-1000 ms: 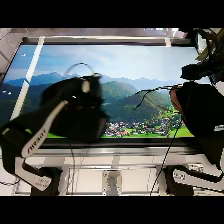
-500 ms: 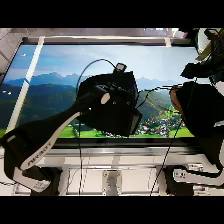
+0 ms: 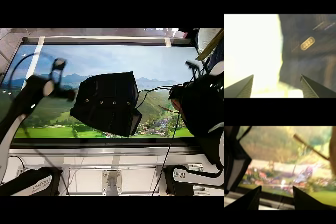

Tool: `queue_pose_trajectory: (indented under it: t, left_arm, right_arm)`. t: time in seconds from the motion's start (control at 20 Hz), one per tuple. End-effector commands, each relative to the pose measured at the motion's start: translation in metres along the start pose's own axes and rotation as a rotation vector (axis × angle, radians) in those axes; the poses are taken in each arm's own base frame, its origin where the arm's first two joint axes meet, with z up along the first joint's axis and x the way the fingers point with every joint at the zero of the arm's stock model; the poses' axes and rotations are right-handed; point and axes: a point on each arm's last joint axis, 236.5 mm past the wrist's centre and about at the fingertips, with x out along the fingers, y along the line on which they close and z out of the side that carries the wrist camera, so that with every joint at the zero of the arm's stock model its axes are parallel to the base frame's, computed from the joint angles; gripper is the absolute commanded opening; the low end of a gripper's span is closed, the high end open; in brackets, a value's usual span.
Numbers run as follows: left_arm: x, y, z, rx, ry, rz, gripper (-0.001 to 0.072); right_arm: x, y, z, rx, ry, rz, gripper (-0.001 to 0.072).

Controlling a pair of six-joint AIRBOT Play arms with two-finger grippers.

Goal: Fold the clothes and pants, and hang the long-sleeved shirts on hangers.

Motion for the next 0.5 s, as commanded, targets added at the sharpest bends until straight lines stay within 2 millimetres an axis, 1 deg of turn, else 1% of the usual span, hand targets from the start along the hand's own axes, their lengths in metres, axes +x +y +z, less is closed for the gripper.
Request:
queue_pose_trajectory:
  t: [0.0, 0.05, 0.1, 0.2, 0.3, 0.4, 0.45]
  left_arm:
    - [0.020, 0.023, -0.093, -0.324, 0.062, -0.065, 0.0658]
    - [0.028, 0.018, -0.102, -0.431, 0.031, -0.106, 0.0658]
    - [0.034, 0.012, -0.102, -0.554, -0.006, -0.161, 0.0658]
    - [0.044, -0.001, -0.093, -0.733, -0.051, -0.255, 0.0658]
    - [0.055, -0.011, -0.080, -0.839, -0.068, -0.319, 0.0658]
    - [0.071, -0.027, -0.078, -0.935, -0.020, -0.393, 0.0658]
    - [0.077, -0.035, -0.079, -0.954, 0.001, -0.424, 0.0654]
  right_arm:
    - [0.040, 0.036, -0.046, 0.025, 0.074, 0.191, 0.0445]
    - [0.044, 0.047, -0.049, 0.035, 0.053, 0.241, 0.0445]
    - [0.047, 0.057, -0.052, 0.049, 0.031, 0.281, 0.0445]
    - [0.054, 0.063, -0.061, 0.038, 0.026, 0.287, 0.0445]
    - [0.061, 0.066, -0.066, 0.022, 0.036, 0.285, 0.0445]
    - [0.064, 0.072, -0.069, 0.004, 0.047, 0.286, 0.0445]
    - [0.065, 0.075, -0.070, -0.005, 0.052, 0.288, 0.0445]
